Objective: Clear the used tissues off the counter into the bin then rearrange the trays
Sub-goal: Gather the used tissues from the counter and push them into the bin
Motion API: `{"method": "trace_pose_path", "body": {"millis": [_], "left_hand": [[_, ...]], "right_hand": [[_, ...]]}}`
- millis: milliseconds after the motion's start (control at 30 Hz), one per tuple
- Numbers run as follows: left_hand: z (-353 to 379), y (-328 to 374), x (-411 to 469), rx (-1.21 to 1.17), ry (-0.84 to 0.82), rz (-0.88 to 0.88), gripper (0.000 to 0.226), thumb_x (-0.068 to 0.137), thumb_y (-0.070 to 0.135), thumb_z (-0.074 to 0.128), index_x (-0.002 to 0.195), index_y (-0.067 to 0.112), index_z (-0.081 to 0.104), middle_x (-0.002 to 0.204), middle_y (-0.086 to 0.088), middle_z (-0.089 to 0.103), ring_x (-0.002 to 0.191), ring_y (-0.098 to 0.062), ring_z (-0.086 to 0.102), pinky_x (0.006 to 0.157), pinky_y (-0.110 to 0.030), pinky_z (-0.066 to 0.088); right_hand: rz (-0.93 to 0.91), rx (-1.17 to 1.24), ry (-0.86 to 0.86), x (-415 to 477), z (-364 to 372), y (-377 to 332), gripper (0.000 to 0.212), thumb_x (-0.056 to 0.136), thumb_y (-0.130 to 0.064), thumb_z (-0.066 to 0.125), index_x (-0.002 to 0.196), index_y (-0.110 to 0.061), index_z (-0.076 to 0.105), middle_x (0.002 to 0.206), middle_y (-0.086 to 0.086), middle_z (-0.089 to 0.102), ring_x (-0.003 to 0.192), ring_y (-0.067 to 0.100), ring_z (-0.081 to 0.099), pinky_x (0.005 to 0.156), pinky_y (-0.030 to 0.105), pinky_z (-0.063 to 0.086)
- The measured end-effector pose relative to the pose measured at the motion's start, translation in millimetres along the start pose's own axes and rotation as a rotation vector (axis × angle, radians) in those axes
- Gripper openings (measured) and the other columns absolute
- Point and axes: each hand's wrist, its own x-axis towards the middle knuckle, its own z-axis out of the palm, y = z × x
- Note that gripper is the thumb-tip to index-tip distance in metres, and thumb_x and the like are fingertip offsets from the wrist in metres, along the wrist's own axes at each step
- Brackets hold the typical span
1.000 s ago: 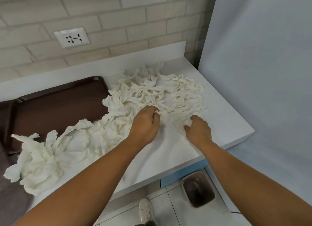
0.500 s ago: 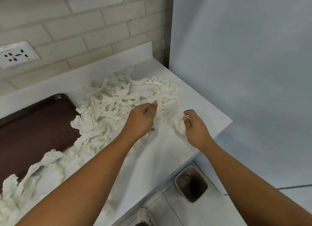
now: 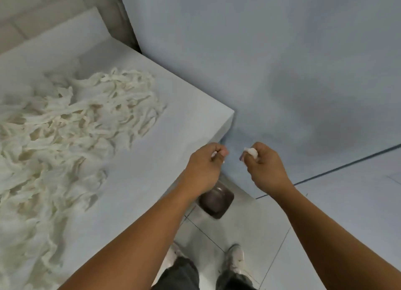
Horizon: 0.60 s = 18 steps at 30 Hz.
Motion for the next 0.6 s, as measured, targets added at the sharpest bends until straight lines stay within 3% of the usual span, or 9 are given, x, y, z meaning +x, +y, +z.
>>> {"method": "trace_pose_path", "body": {"millis": [100,233,333,467,600], "left_hand": [[48,-38,8,0.032,-0.029,-0.102,0.017,0.103,0.027,0.049,0.099,0.026,0.065,0.1,0.014,0.063,0.092,-0.002,0.057,0.073,-0.007,0.038],[94,-110,29,0.125,-0.076,-0.259,0.022,0.104,0.028,0.044,0.101,0.028,0.066,0.104,0.004,0.062,0.097,-0.017,0.057,0.081,-0.025,0.046],[120,-170,51,0.235,-0.112,-0.347,0.024,0.104,0.031,0.041,0.092,0.034,0.062,0.115,-0.005,0.062,0.105,-0.027,0.057,0.094,-0.04,0.049],[149,-245,88,0.348,-0.165,-0.431,0.028,0.104,0.033,0.038,0.112,0.02,0.061,0.11,-0.008,0.063,0.101,-0.027,0.058,0.093,-0.041,0.048],[175,-316,121,0.357,-0.213,-0.494,0.026,0.101,0.019,0.04,0.115,0.023,0.061,0.105,-0.002,0.057,0.095,-0.023,0.055,0.087,-0.034,0.048]], "right_hand": [[0.096,-0.022,-0.075,-1,1,50,0.006,0.1,-0.023,0.048,0.097,-0.028,0.049,0.079,0.002,0.065,0.06,0.018,0.054,0.053,0.031,0.046],[0.133,-0.053,-0.153,5,15,112,0.02,0.103,-0.02,0.038,0.112,-0.028,0.053,0.077,-0.005,0.054,0.059,0.011,0.047,0.054,0.023,0.038],[0.225,-0.118,-0.178,18,37,155,0.024,0.104,-0.028,0.037,0.103,-0.019,0.059,0.082,0.0,0.057,0.063,0.014,0.051,0.055,0.023,0.037],[0.325,-0.175,-0.175,43,70,210,0.056,0.101,-0.054,0.032,0.067,-0.014,0.052,0.065,0.004,0.054,0.06,0.019,0.049,0.06,0.031,0.039],[0.466,-0.058,-0.141,70,110,281,0.047,0.1,-0.042,0.037,0.064,-0.016,0.051,0.066,0.005,0.051,0.065,0.024,0.049,0.067,0.036,0.04]]}}
